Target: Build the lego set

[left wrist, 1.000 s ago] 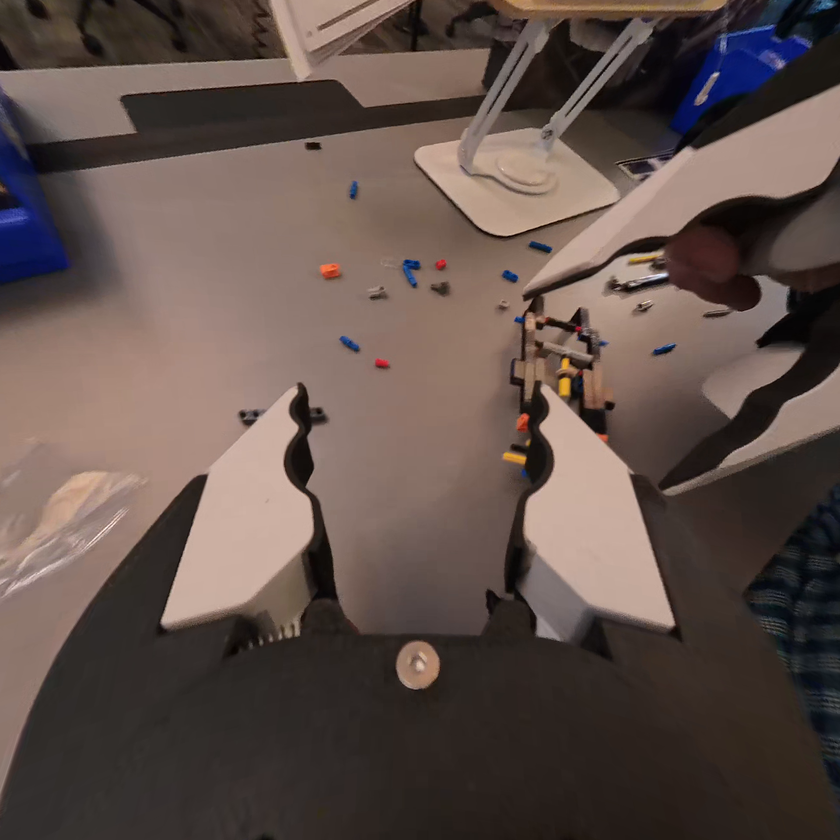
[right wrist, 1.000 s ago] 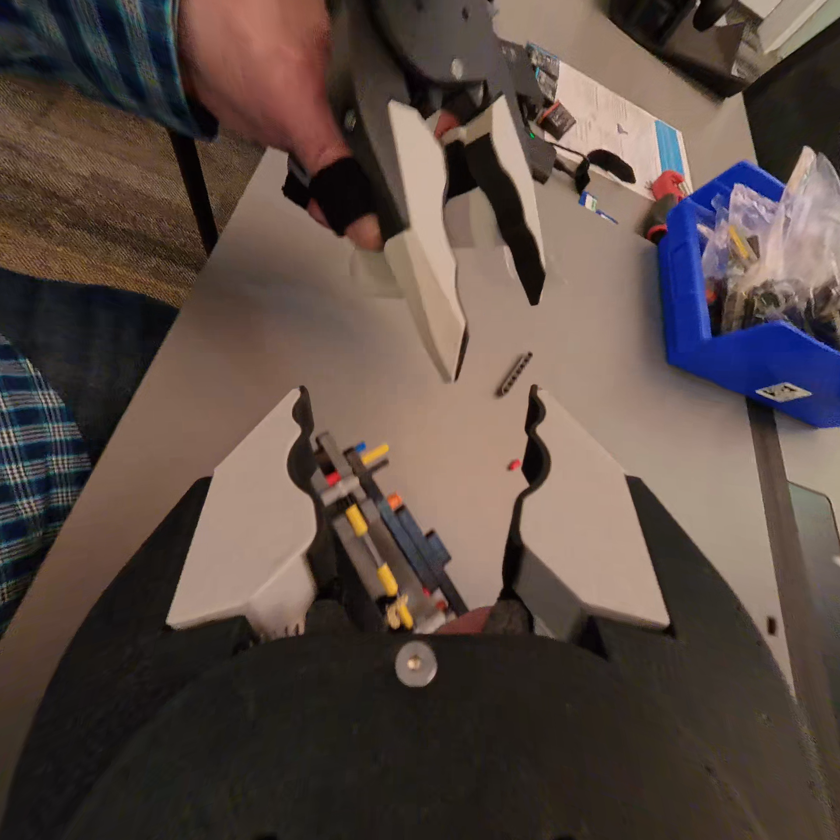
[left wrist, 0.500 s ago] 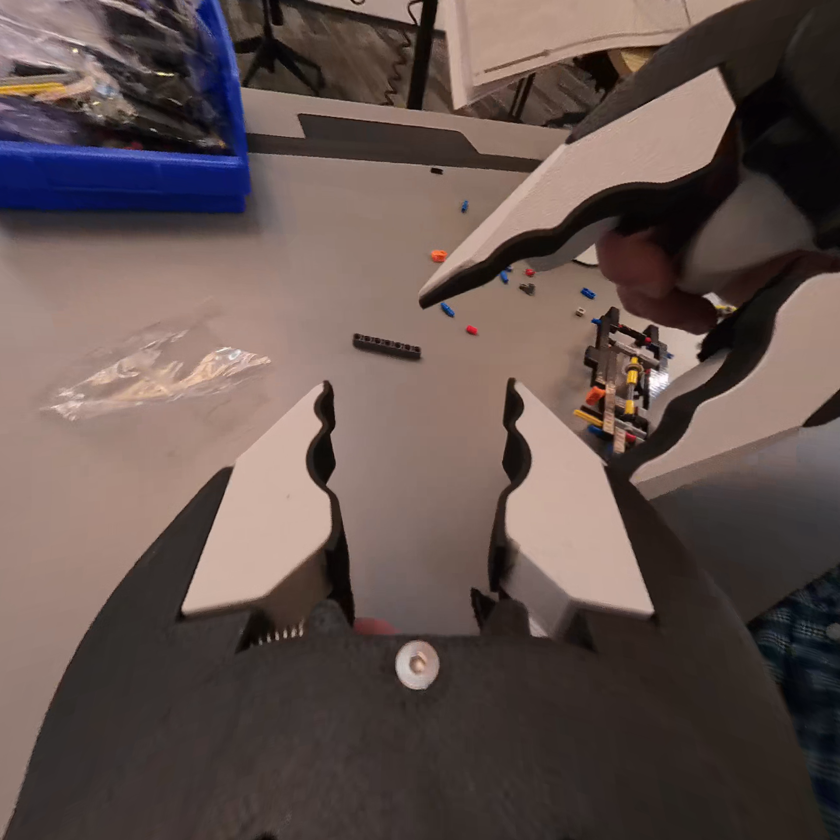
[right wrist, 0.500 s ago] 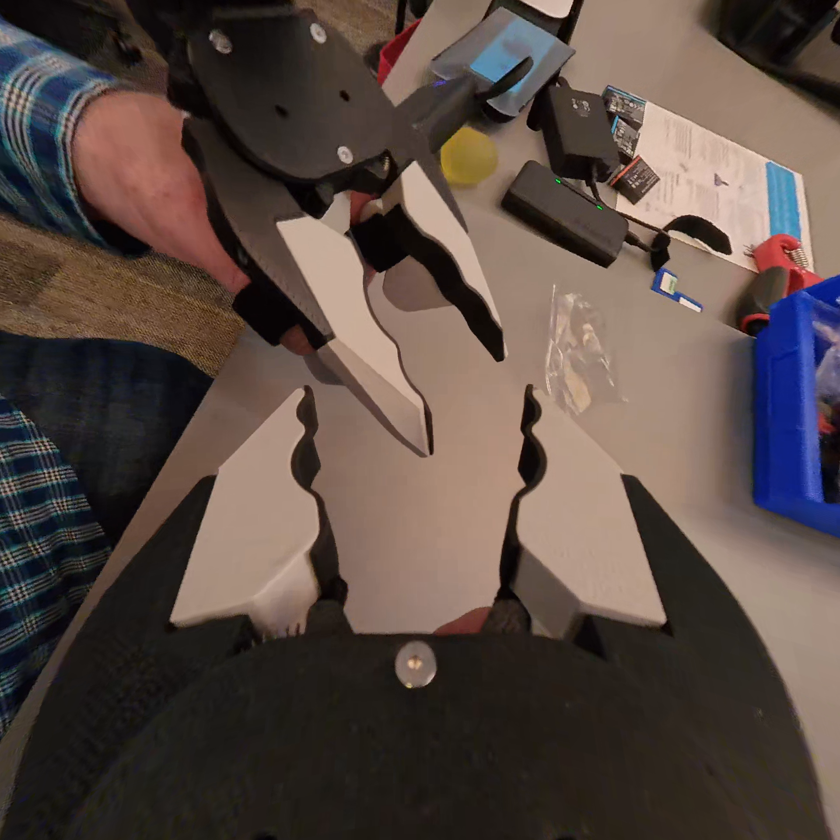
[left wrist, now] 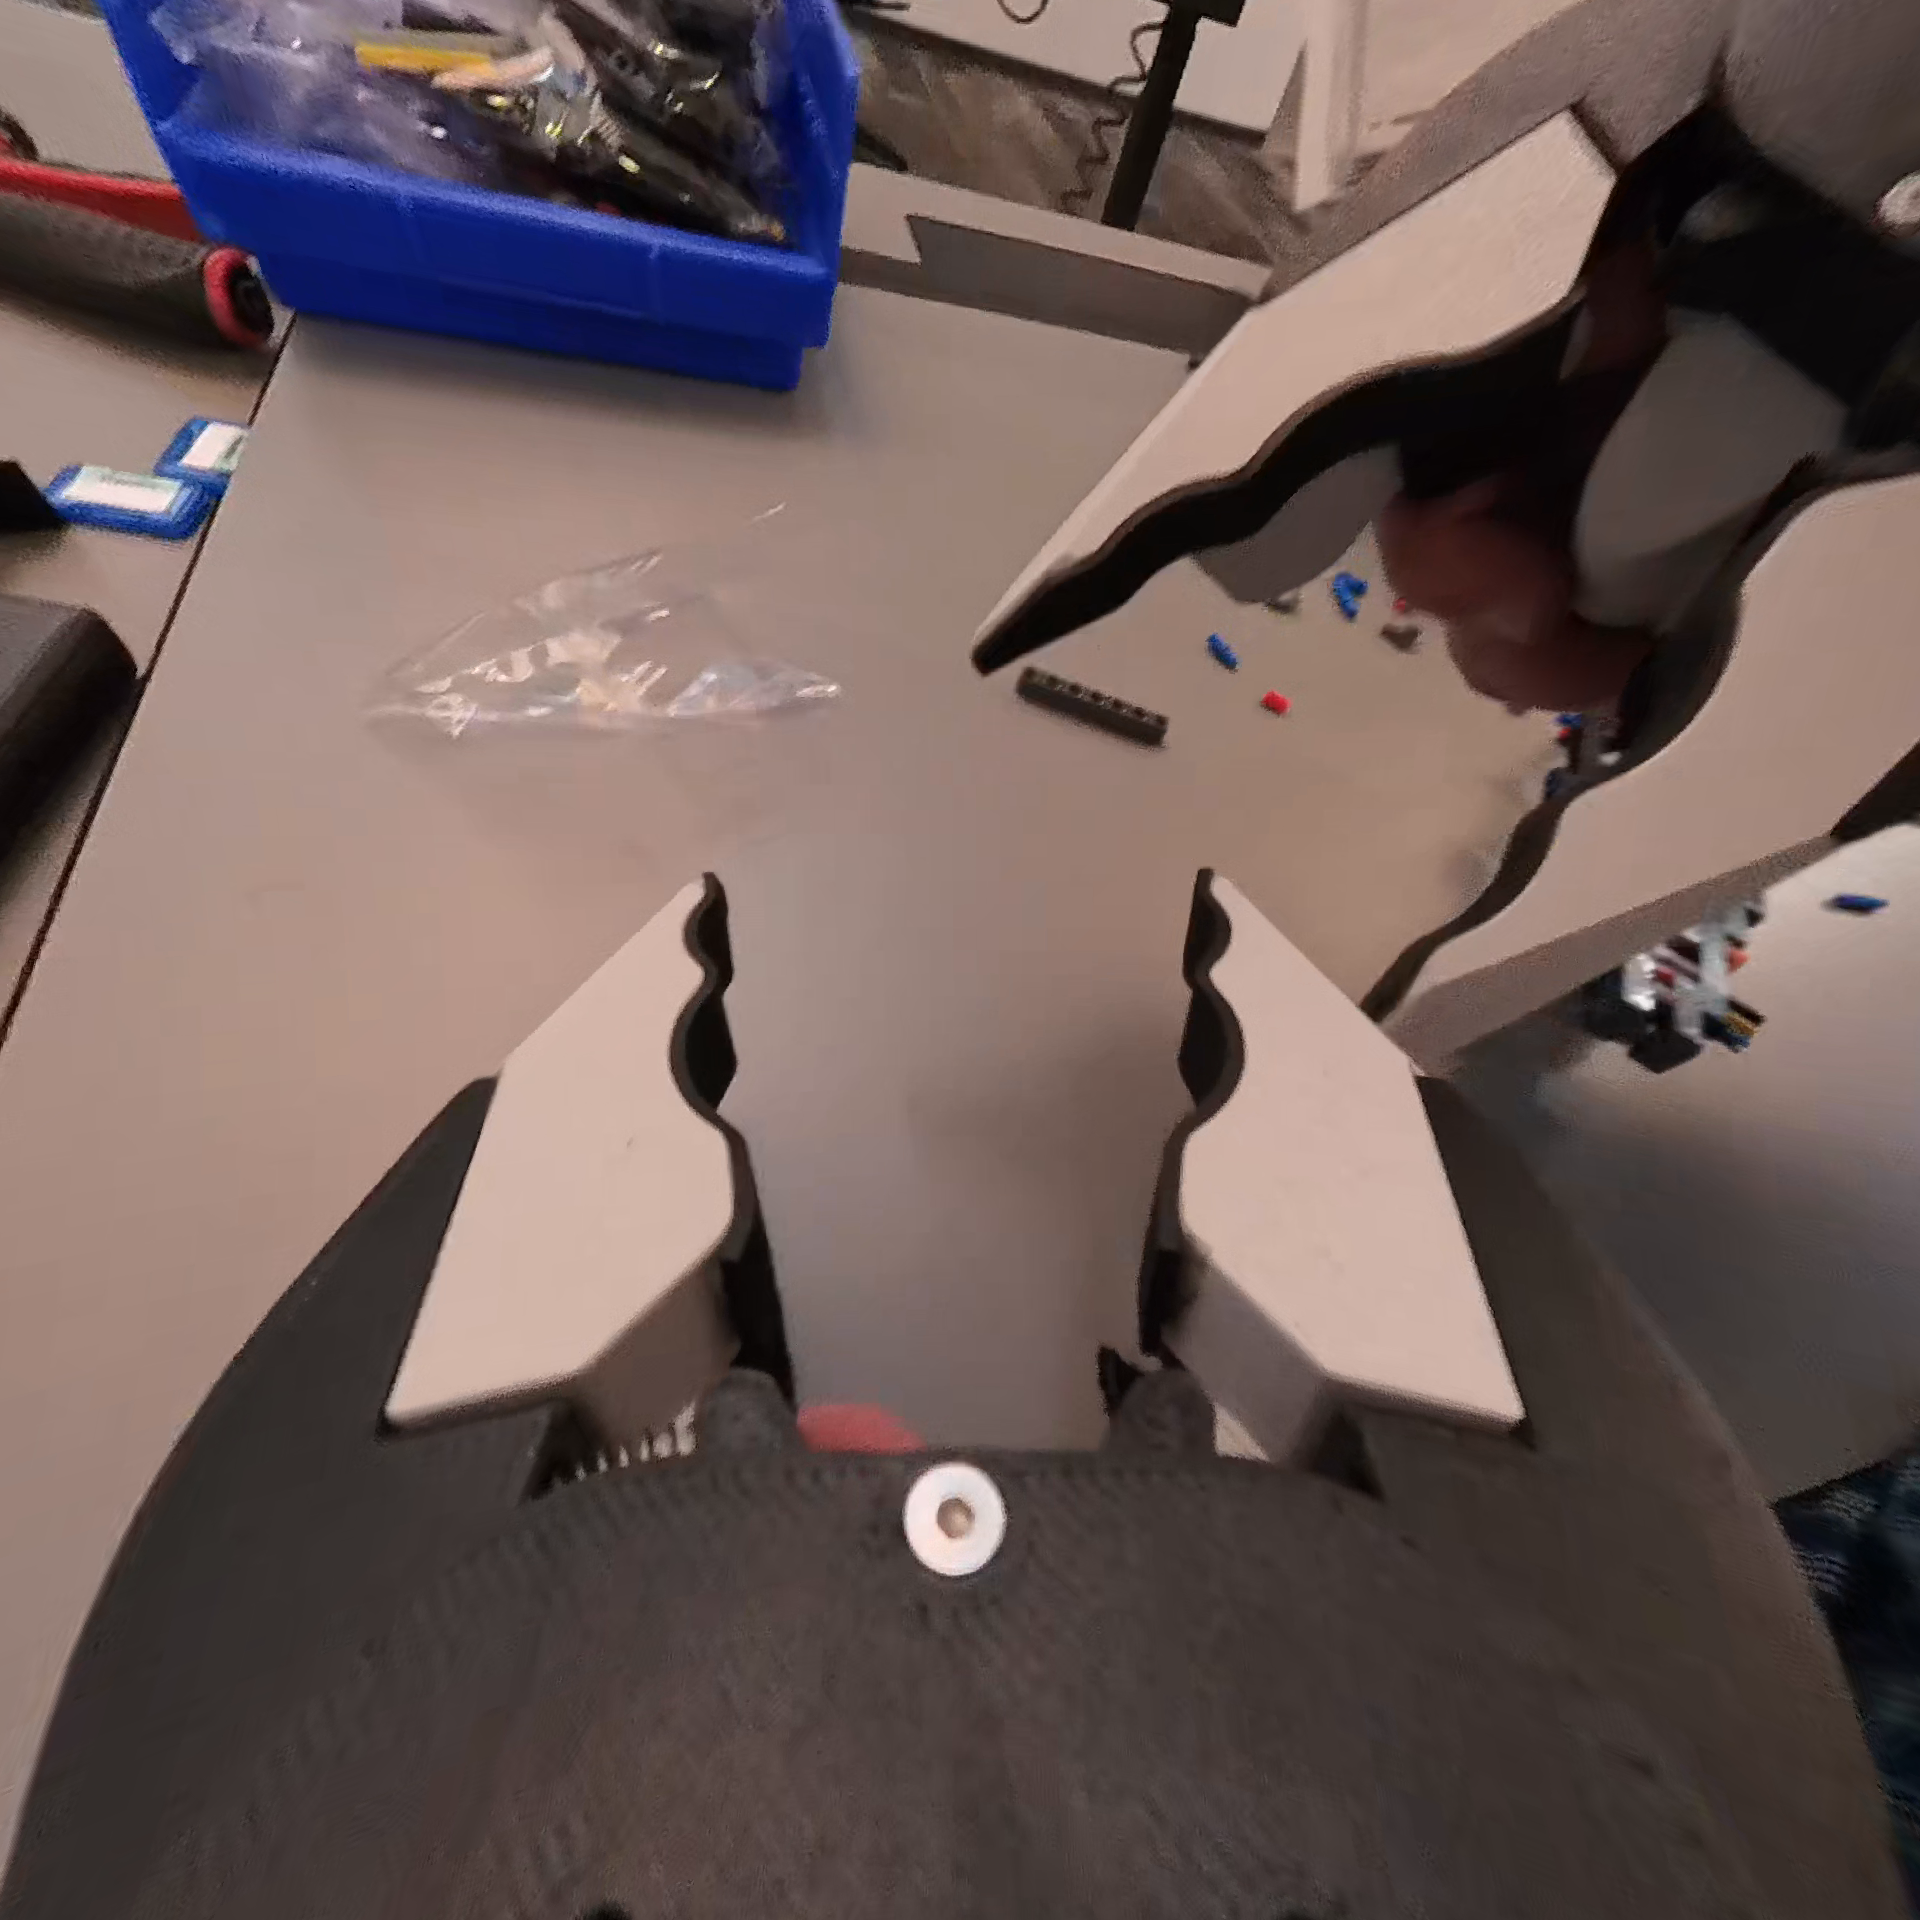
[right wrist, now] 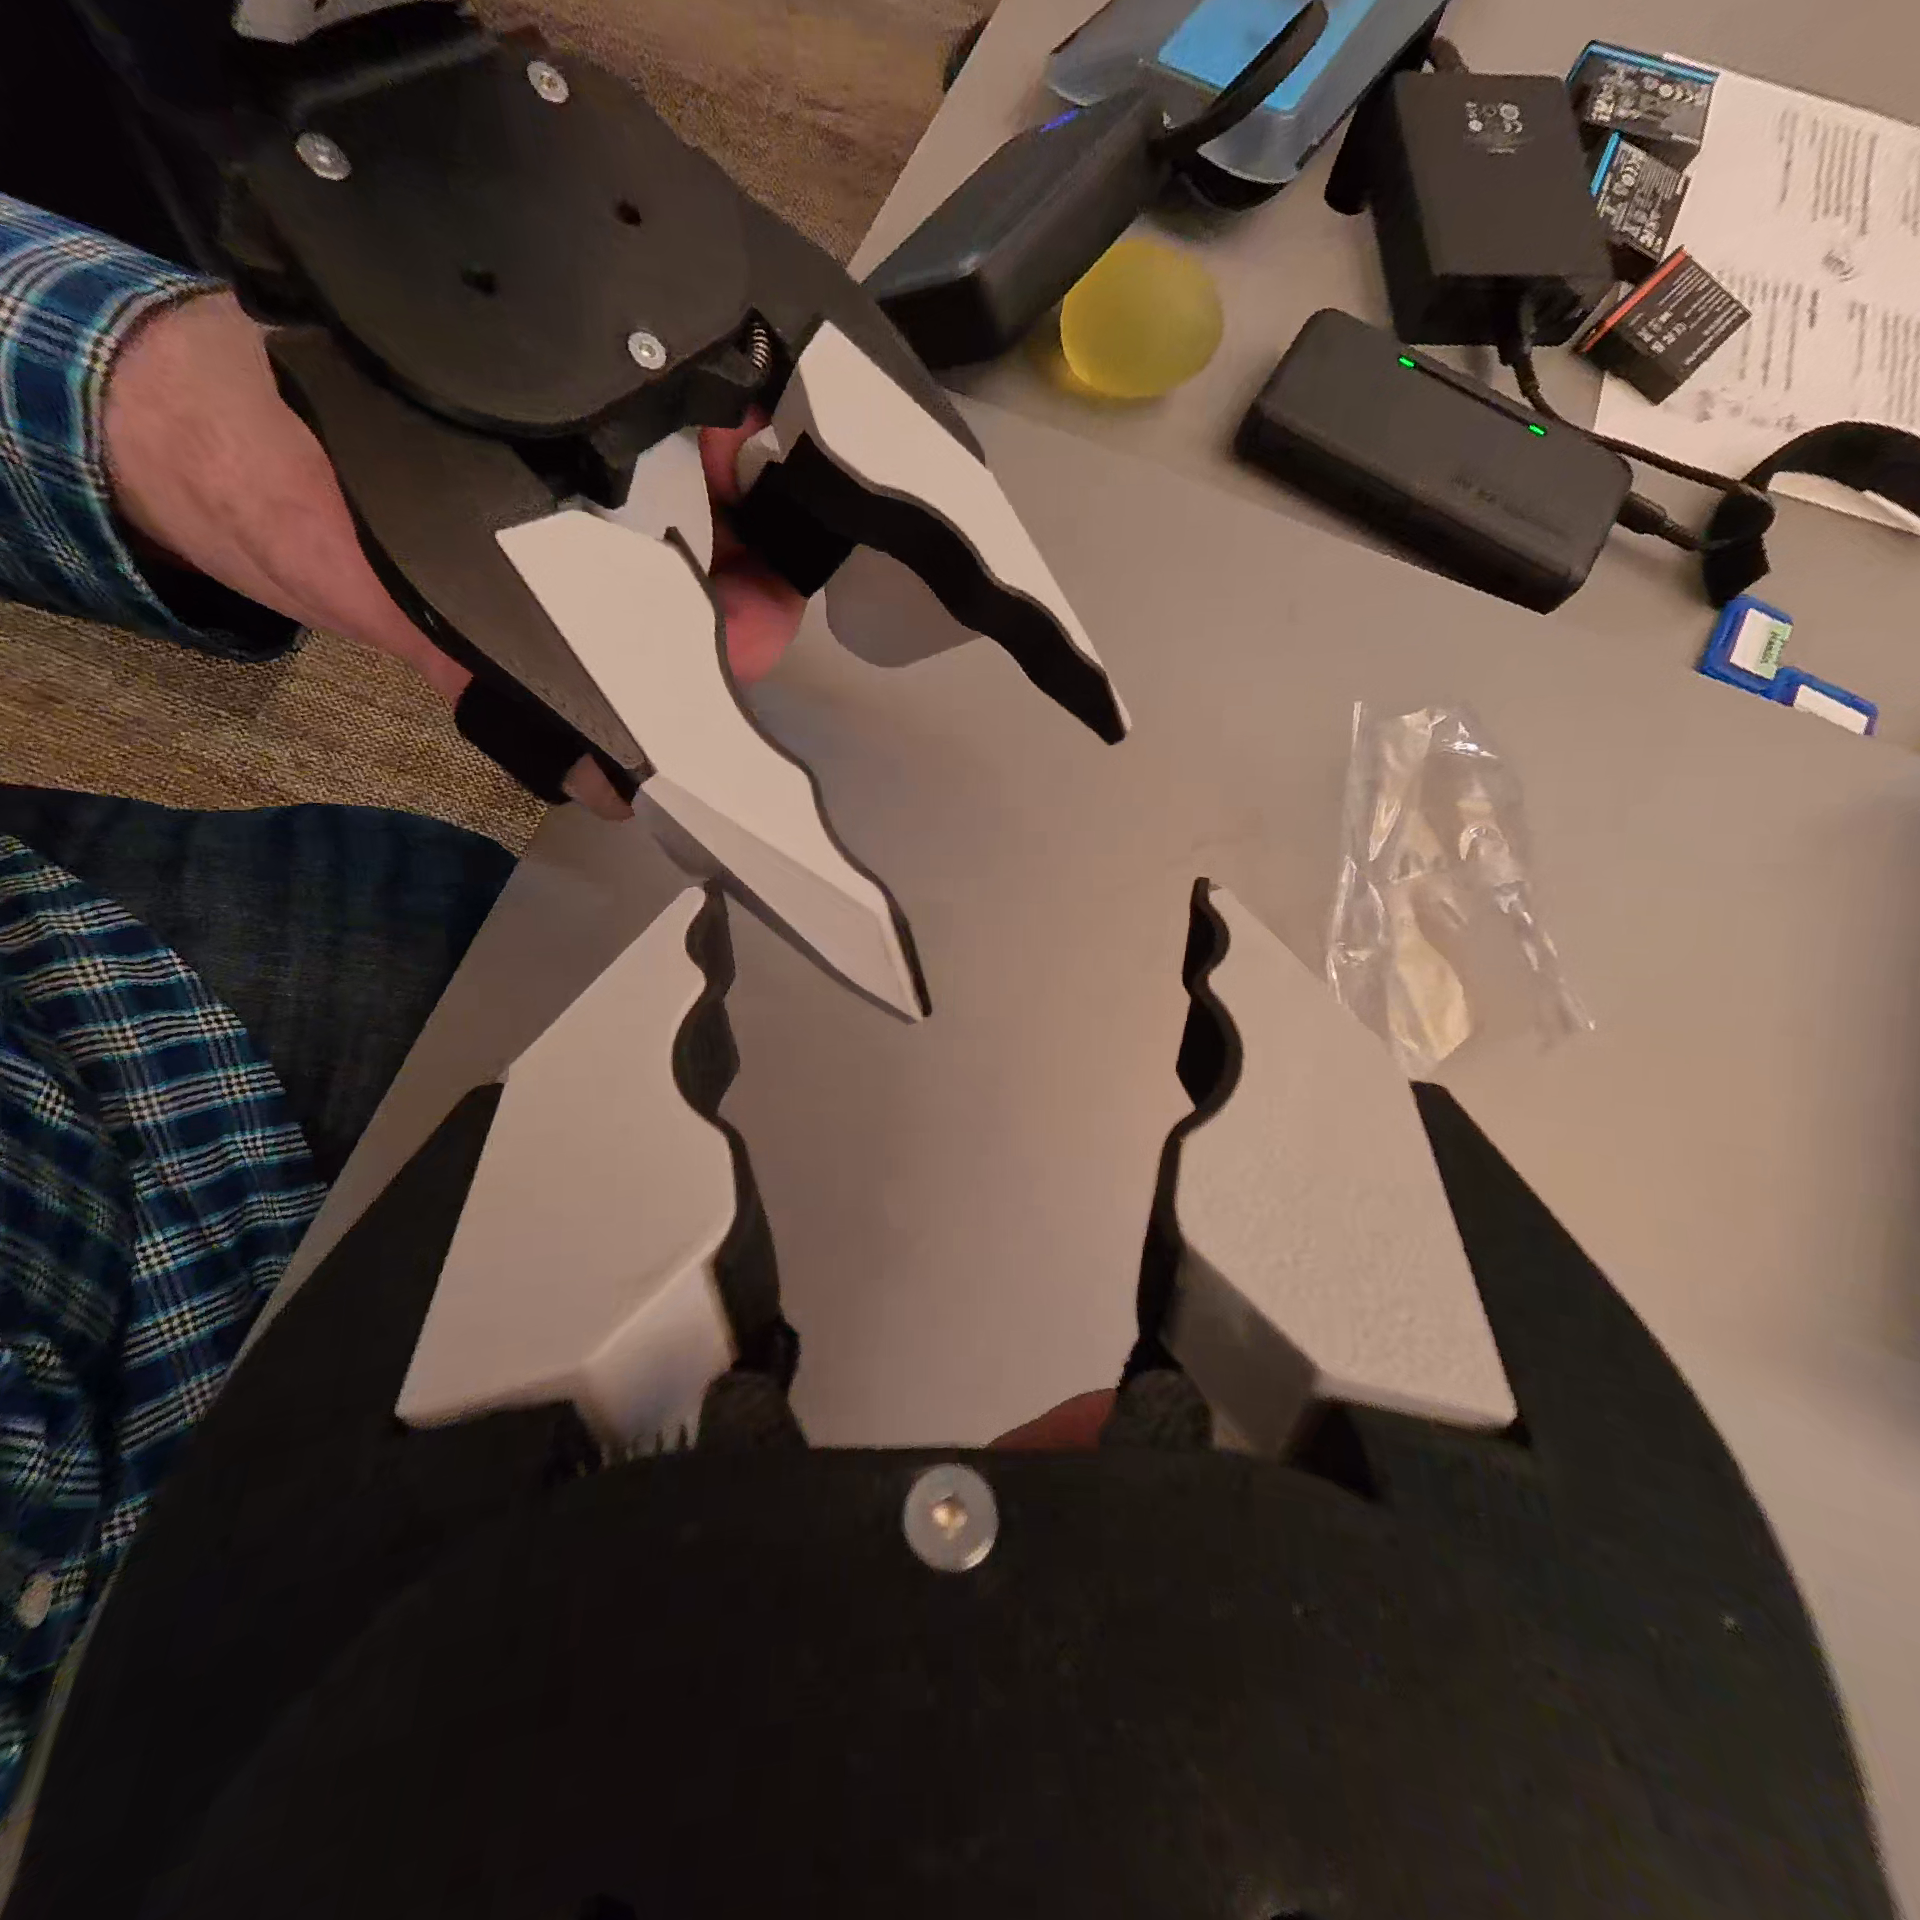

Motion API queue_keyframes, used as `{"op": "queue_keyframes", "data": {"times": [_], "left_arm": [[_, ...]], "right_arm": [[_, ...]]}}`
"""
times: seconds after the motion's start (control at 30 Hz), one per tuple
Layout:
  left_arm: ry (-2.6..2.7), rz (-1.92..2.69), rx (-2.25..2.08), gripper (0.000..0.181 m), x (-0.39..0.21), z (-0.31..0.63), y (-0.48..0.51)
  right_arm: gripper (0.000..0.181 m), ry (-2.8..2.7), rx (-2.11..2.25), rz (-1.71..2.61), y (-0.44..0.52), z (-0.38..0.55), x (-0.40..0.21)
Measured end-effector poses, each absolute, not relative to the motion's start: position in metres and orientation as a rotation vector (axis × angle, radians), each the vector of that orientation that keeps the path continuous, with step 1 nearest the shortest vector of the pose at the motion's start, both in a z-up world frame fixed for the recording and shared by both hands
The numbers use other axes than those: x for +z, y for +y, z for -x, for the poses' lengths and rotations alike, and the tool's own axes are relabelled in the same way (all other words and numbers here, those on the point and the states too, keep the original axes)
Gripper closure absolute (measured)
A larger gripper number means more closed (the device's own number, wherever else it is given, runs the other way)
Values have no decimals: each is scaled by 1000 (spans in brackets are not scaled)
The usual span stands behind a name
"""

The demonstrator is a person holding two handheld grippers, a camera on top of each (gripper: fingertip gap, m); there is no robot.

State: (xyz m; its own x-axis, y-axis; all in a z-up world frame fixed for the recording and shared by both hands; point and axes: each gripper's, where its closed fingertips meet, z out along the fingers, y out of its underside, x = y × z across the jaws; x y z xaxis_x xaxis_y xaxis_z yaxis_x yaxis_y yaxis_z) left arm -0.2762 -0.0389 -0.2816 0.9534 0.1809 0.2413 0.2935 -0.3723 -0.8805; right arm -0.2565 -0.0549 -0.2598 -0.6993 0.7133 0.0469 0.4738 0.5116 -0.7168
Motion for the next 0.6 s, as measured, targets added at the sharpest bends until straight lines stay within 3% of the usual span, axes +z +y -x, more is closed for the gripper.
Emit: {"op": "queue_keyframes", "data": {"times": [0.5, 0.57, 0.6], "left_arm": [[-333, 2087, -60, 82, -288, 287, -37], [-283, 2129, -122, 60, -292, 277, -25], [-265, 2148, -177, 60, -297, 271, -18]], "right_arm": [[92, -2365, 1012, 1067, -52, 262, -258], [91, -2388, 1002, 1099, -43, 252, -256], [91, -2369, 998, 1114, -35, 249, -253]]}}
